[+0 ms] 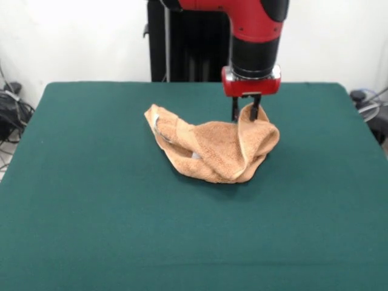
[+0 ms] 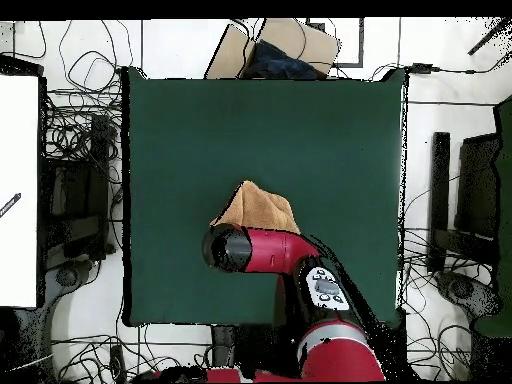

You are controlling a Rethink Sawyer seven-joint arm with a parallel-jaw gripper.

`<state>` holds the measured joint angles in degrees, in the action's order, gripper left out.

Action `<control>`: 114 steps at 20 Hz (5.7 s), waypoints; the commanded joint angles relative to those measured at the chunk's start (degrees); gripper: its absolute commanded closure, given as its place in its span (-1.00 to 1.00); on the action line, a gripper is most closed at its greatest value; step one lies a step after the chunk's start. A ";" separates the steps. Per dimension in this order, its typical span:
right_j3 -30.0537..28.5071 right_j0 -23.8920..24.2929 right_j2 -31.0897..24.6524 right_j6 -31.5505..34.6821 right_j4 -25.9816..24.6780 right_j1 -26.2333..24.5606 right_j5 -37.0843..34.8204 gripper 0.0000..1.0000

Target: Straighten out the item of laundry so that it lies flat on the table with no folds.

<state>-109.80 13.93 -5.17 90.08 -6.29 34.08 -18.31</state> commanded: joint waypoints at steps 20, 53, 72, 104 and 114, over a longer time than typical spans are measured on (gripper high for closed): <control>2.22 -0.22 -4.80 5.46 -1.28 -0.83 2.52 1.00; -8.37 0.05 -4.55 6.30 5.96 20.48 -13.14 1.00; -7.20 14.66 -4.71 -8.74 2.80 32.02 -32.78 1.00; -7.32 28.52 -6.09 -12.71 -6.27 36.76 -32.58 1.00; -2.32 22.42 -8.88 -7.40 -10.03 36.03 -37.66 1.00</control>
<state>-112.86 40.32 -6.77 90.07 -12.78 72.84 -53.26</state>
